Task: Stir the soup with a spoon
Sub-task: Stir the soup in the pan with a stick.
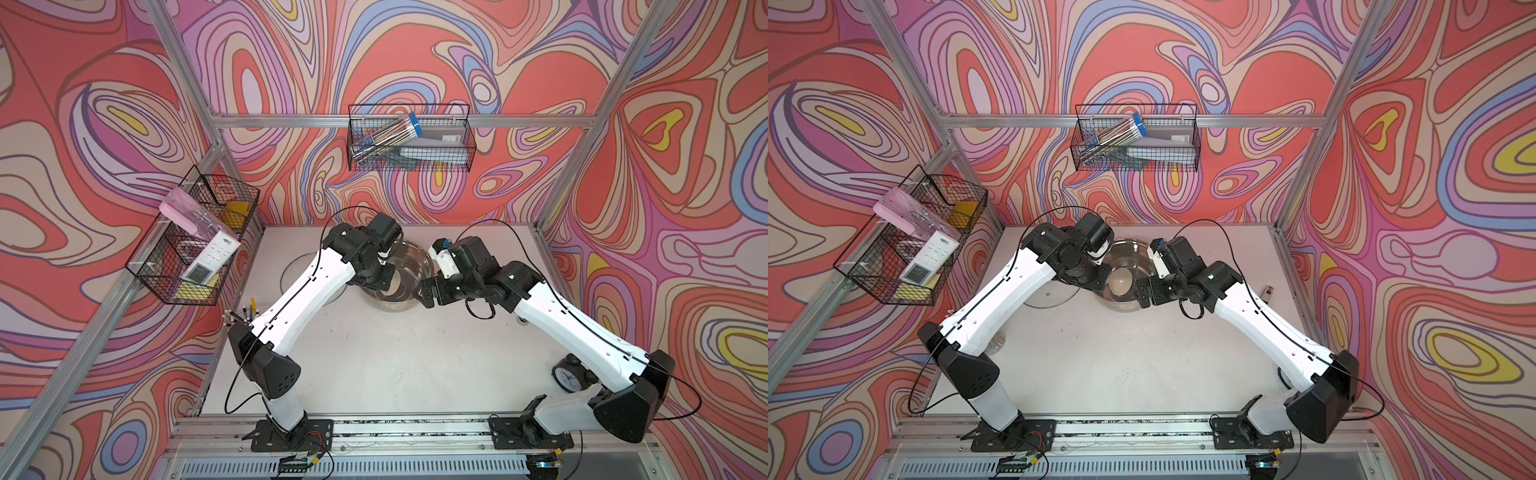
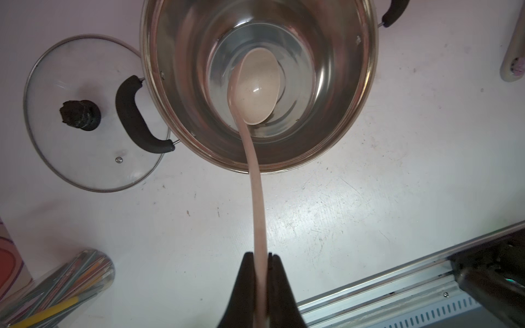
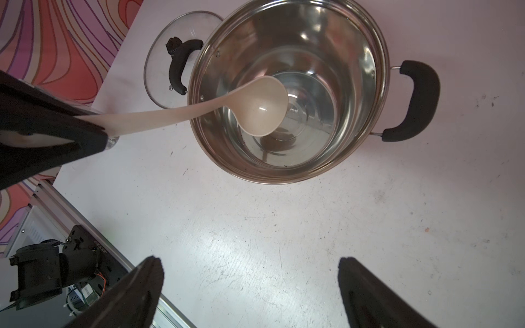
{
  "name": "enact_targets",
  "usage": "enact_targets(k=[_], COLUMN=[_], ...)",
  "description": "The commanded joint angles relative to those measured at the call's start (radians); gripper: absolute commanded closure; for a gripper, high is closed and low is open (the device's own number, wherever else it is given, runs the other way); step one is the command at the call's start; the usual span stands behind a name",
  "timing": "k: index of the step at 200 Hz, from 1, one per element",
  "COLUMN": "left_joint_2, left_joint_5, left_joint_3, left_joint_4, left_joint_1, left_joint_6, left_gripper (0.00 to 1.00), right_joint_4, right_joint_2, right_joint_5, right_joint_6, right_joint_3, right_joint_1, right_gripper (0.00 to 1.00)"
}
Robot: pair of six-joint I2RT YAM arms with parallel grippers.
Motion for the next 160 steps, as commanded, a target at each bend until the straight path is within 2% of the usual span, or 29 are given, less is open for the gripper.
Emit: enact_targets(k=[1, 58, 118, 160], left_joint_2=[0.041, 0.156, 0.206, 0.192], left_joint_5=[-0.101, -0.152, 0.020, 0.123], left_joint_3=[0.068, 0.212, 0.243, 0.217], left_joint_4=[-0.058, -0.024, 0.087, 0.092], left_joint_1=[0.012, 0.025, 0.019, -0.006], left_joint_6=[0.014, 0.038, 0.015, 0.008], left_gripper=[1.00, 1.00, 1.00, 1.00], right_joint_4=[0.010, -0.004, 0.002, 0.006], right_joint_2=[-0.004, -0.014, -0.005, 0.004], right_joint_5=[-0.004, 0.015, 0.018, 0.023], right_joint_6=[-0.005, -0.003, -0.012, -0.019], right_joint_3=[0.019, 0.012, 0.019, 0.023], right_joint_1=[0.008, 0.008, 0.008, 0.008], right_gripper=[0.02, 0.02, 0.02, 0.02])
